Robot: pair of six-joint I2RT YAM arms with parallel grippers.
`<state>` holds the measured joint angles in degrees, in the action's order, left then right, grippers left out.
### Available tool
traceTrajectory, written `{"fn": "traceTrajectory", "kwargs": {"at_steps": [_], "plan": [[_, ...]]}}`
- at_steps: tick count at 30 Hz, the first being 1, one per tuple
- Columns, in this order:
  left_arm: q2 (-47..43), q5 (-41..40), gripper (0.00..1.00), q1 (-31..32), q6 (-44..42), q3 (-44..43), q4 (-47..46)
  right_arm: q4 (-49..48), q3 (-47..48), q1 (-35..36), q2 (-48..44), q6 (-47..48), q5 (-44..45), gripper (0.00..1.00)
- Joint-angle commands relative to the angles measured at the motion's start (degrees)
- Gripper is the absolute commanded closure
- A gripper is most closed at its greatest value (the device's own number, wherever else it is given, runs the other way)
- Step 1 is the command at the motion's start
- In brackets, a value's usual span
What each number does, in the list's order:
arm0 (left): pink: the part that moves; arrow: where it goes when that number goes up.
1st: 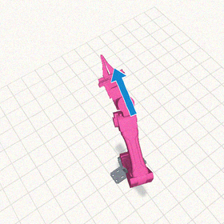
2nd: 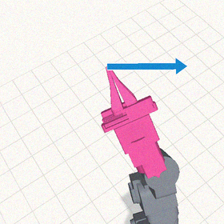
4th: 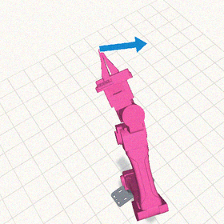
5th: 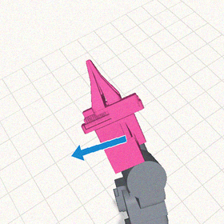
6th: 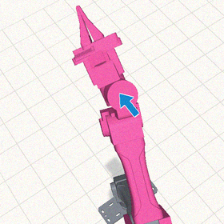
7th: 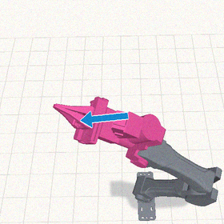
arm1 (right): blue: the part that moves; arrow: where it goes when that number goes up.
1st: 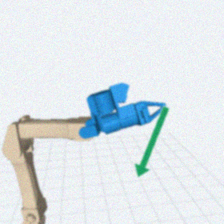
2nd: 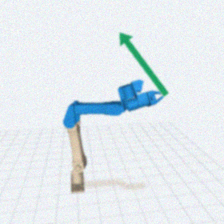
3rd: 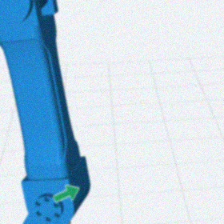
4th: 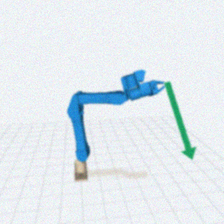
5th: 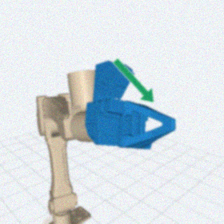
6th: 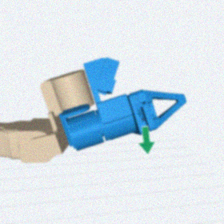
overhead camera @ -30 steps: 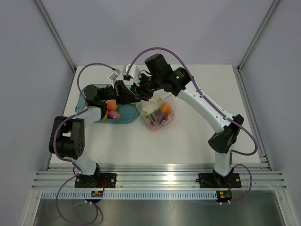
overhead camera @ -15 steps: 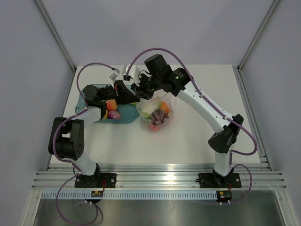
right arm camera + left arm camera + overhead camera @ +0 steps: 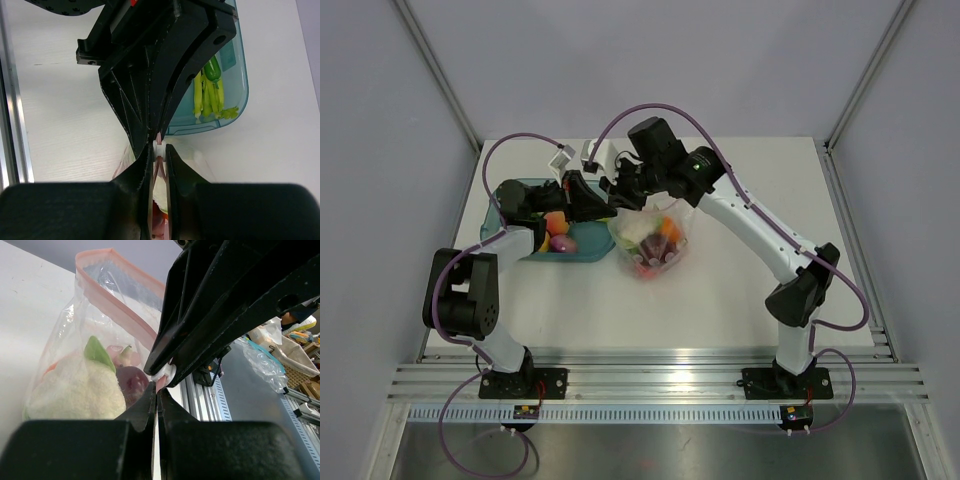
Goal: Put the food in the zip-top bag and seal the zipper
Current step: Zip the fake vegetable in the zipper food storage bag.
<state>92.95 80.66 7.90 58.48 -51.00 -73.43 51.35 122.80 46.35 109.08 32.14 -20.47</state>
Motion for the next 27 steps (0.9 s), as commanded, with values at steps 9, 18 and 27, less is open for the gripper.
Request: {"fn": "traceTrajectory", "kwargs": {"at_steps": [9,18,27], "plan": [[-1.01,0.90,1.00,0.01,1.03,-4.63,-21.93,-1.61,-8.71,-0.03,-8.26,0.55,6.05,1.00],[-0.75,0.99,1.00,-0.43,0.76,-4.63,-21.93,-2.05,-13.72,-2.75,-12.30,0.20,6.41,1.00],[-1.10,-0.50,1.00,-2.80,0.93,-4.37,-21.93,-2.48,-19.09,-7.05,-17.22,-0.59,7.28,1.00]]}}
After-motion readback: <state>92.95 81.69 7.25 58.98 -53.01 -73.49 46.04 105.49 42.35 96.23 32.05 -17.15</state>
